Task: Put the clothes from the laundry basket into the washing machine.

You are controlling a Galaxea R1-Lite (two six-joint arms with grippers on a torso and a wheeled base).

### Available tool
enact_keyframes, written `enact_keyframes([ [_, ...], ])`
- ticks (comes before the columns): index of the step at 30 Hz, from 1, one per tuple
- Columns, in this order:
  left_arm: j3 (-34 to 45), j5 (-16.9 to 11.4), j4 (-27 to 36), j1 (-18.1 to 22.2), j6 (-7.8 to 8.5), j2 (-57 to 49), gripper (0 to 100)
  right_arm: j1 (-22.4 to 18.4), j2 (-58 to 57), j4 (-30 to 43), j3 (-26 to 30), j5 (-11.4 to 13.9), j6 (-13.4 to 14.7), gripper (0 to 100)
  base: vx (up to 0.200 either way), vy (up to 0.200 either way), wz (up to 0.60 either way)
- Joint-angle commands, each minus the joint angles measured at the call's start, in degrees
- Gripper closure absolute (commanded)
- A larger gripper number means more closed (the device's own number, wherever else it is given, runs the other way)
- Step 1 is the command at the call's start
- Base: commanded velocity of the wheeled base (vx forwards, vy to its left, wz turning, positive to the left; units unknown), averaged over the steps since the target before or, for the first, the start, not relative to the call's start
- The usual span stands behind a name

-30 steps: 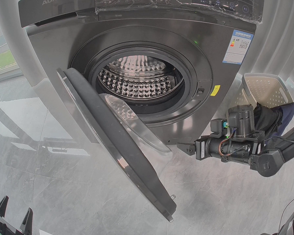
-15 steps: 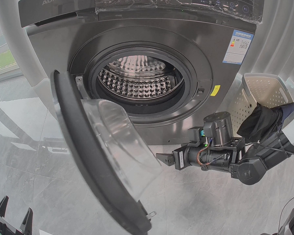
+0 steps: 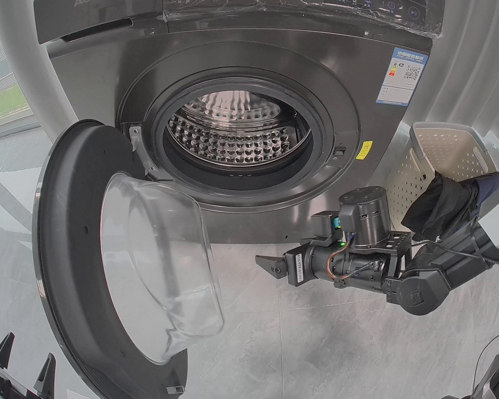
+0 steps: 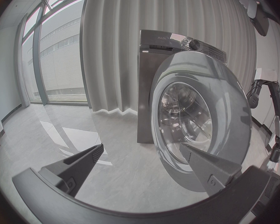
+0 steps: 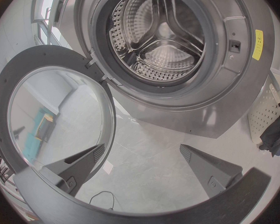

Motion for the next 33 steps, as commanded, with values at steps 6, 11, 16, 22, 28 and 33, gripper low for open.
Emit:
enact_keyframes([
  [6, 0.84, 0.01, -0.01, -0.08, -0.11, -0.95, 0, 4.38, 6.35, -0.1, -6.84, -1.16, 0.36, 0, -0.133, 0.0, 0.0],
  [11, 0.84, 0.01, -0.01, -0.08, -0.11, -0.95, 0, 5.79, 8.9, -0.1, -10.09, -1.25, 0.36, 0, 0.0, 0.0, 0.0],
  [16, 0.84, 0.01, -0.01, -0.08, -0.11, -0.95, 0, 7.1, 9.69, -0.18, -11.23, -1.87, 0.89, 0, 0.0, 0.0, 0.0],
  [22, 0.84, 0.01, -0.01, 0.0, -0.02, -1.04, 0, 9.04, 10.83, -0.45, -12.28, -2.04, 1.77, 0, -0.1, 0.0, 0.0],
  [28, 0.84, 0.01, -0.01, 0.0, -0.02, -1.04, 0, 9.57, 12.77, -4.4, -13.43, -2.13, 1.68, 0, 0.0, 0.0, 0.0],
  [33, 0.84, 0.01, -0.01, 0.0, -0.02, -1.04, 0, 8.25, 13.12, -3.88, -14.75, -2.13, 1.59, 0, 0.0, 0.0, 0.0],
])
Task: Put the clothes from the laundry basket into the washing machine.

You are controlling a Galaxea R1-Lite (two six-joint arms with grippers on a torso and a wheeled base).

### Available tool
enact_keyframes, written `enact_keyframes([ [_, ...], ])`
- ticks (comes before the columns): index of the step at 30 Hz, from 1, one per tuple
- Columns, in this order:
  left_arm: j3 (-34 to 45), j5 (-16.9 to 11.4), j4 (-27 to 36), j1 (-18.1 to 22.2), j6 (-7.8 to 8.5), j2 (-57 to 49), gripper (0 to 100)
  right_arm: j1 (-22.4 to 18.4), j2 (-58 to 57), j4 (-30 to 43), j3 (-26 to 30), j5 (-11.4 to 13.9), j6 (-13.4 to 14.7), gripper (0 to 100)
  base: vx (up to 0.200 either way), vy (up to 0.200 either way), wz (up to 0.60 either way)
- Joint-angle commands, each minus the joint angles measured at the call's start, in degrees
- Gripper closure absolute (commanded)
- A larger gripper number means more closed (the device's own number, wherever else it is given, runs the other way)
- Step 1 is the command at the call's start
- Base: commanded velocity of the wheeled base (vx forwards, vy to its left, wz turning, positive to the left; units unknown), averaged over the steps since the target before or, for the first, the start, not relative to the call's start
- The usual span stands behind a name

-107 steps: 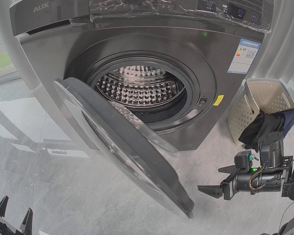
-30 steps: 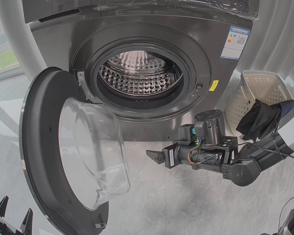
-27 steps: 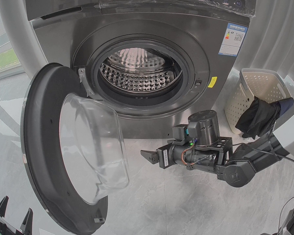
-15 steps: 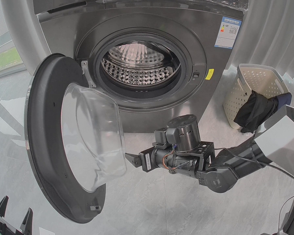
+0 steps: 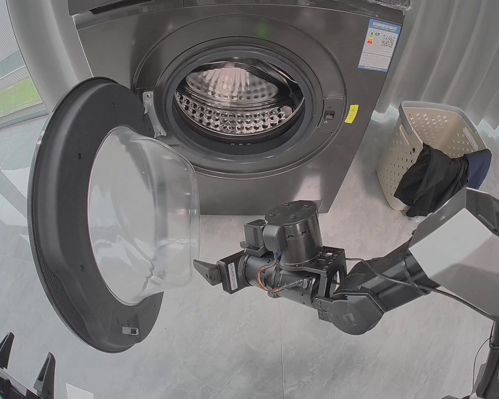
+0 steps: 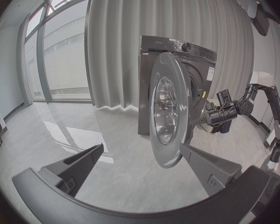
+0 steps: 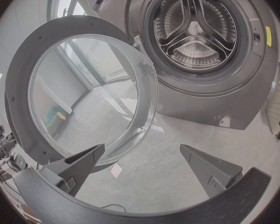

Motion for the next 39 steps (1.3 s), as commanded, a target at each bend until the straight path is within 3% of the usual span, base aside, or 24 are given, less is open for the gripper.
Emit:
enact_keyframes([
  [1, 0.84, 0.01, -0.01, -0.06, 0.0, -1.01, 0, -1.27, 1.12, 0.17, -1.29, -0.02, -0.12, 0, 0.0, 0.0, 0.0],
  [6, 0.84, 0.01, -0.01, -0.06, -0.08, -1.01, 0, -1.79, 4.28, -0.18, -4.36, -0.02, -0.12, 0, 0.0, 0.0, 0.0],
  [17, 0.84, 0.01, -0.01, -0.06, -0.08, -0.92, 0, 1.81, 8.5, -0.44, -11.83, -0.11, 0.06, 0, 0.0, 0.0, 0.0],
  [28, 0.84, 0.01, -0.01, -0.06, -0.08, -1.01, 0, -0.83, 11.75, 0.35, -17.55, -0.37, -0.21, 0, 0.0, 0.0, 0.0],
  [37, 0.84, 0.01, -0.01, -0.06, 0.0, -0.92, 0, 2.69, 21.25, 2.11, -30.03, -1.16, -0.21, 0, 0.0, 0.0, 0.0],
  [39, 0.84, 0.01, -0.01, -0.06, 0.0, -1.01, 0, 3.74, 24.24, 2.63, -34.86, -1.34, -0.21, 0, 0.0, 0.0, 0.0],
])
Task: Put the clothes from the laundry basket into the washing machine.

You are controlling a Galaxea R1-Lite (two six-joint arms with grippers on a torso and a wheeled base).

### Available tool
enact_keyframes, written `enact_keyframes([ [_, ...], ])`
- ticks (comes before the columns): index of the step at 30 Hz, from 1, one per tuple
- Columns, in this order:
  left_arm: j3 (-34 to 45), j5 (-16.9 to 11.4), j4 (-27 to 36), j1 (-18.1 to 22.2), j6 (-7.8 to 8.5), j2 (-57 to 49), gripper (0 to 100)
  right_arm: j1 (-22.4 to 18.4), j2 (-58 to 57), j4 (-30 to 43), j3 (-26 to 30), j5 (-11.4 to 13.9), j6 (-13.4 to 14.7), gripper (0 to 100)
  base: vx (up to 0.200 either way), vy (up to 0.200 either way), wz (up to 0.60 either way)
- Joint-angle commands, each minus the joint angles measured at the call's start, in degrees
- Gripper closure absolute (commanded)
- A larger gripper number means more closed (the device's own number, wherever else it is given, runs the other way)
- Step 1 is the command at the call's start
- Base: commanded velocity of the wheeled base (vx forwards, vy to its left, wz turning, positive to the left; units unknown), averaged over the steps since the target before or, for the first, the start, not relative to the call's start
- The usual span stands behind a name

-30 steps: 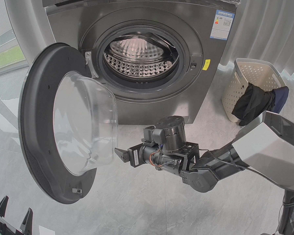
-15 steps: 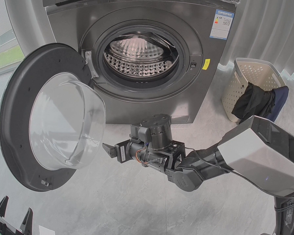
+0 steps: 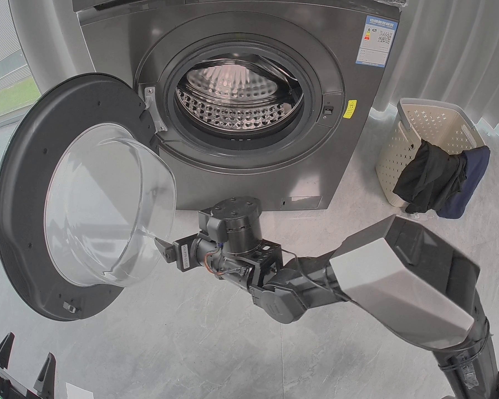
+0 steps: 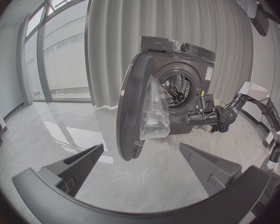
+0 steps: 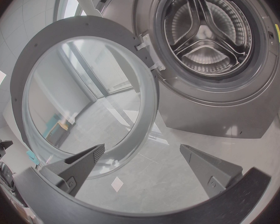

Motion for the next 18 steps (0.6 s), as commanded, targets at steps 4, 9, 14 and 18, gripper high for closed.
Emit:
enact_keyframes([
  [4, 0.84, 0.01, 0.02, 0.0, 0.05, -1.01, 0, 3.14, 10.94, 1.73, -15.19, -1.35, -0.01, 0, 0.0, 0.0, 0.0],
  [9, 0.84, 0.01, 0.02, 0.0, 0.05, -1.01, 0, 2.08, 9.35, 2.88, -15.55, -2.32, 0.08, 0, 0.0, 0.0, 0.0],
  [14, 0.84, 0.01, 0.02, 0.0, 0.23, -1.01, 0, -0.91, -3.04, 3.14, -5.0, -2.41, -0.54, 0, 0.0, 0.0, 0.0],
  [18, 1.01, -0.17, -0.07, 0.0, 1.46, -1.01, 0, -4.51, -17.72, 2.61, 11.08, -2.32, -2.56, 0, 0.0, 0.0, 0.0],
])
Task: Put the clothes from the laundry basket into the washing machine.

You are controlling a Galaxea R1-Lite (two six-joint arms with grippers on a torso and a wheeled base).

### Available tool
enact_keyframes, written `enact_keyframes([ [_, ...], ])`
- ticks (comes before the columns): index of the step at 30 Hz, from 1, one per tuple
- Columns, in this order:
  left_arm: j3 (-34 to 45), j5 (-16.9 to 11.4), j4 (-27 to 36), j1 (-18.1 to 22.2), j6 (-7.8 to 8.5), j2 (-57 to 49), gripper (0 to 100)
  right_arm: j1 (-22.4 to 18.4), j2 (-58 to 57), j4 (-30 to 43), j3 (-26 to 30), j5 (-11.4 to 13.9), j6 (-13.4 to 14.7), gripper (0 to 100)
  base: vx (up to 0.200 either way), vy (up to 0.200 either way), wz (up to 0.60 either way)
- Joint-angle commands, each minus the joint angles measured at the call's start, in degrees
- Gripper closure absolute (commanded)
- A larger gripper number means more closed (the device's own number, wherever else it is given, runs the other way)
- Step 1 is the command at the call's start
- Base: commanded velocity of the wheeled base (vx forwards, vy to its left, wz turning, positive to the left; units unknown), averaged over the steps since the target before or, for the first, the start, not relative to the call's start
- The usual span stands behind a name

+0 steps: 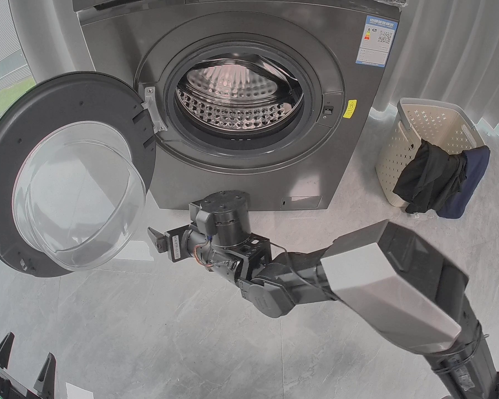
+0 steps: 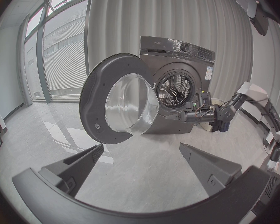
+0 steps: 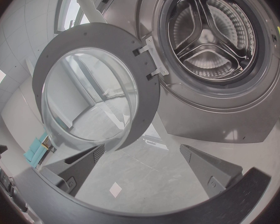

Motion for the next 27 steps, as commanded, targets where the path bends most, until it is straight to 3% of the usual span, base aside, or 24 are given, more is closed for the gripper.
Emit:
enact_keyframes([
  [1, 1.01, -0.17, -0.07, 0.0, 1.54, -1.01, 0, -6.02, -25.16, -0.29, 24.55, -0.15, -2.6, 0, 0.0, 0.0, 0.0],
  [5, 1.01, -0.26, -0.07, 0.0, 1.54, -1.01, 0, -10.86, -41.33, 0.06, 40.64, -0.15, -4.0, 0, 0.0, 0.0, 0.0],
  [8, 1.01, -0.26, -0.07, 0.0, 1.63, -1.01, 0, -15.51, -53.02, -0.29, 51.98, 0.03, -7.78, 0, 0.0, 0.0, 0.0],
  [10, 1.01, -0.26, -0.07, 0.0, 1.63, -1.01, 0, -17.71, -57.06, -0.47, 55.84, 0.29, -9.28, 0, 0.0, 0.0, 0.0],
  [11, 1.01, -0.26, -0.07, 0.0, 1.63, -1.01, 0, -20.44, -62.95, -0.47, 61.38, 0.55, -10.77, 0, 0.0, 0.0, 0.0],
  [15, 1.01, -0.17, -0.07, 0.0, 1.63, -1.01, 0, -23.34, -73.41, -0.55, 71.4, 0.64, -10.77, 0, 0.0, 0.0, 0.0],
  [19, 1.01, -0.26, -0.07, 0.0, 1.63, -1.01, 0, -25.71, -80.62, -0.82, 77.29, 0.55, -10.51, 0, 0.0, 0.0, 0.0],
  [27, 1.01, -0.26, -0.07, 0.0, 1.63, -1.01, 0, -38.98, -100.57, -6.09, 95.75, 0.73, -11.04, 0, 0.0, 0.0, 0.0],
])
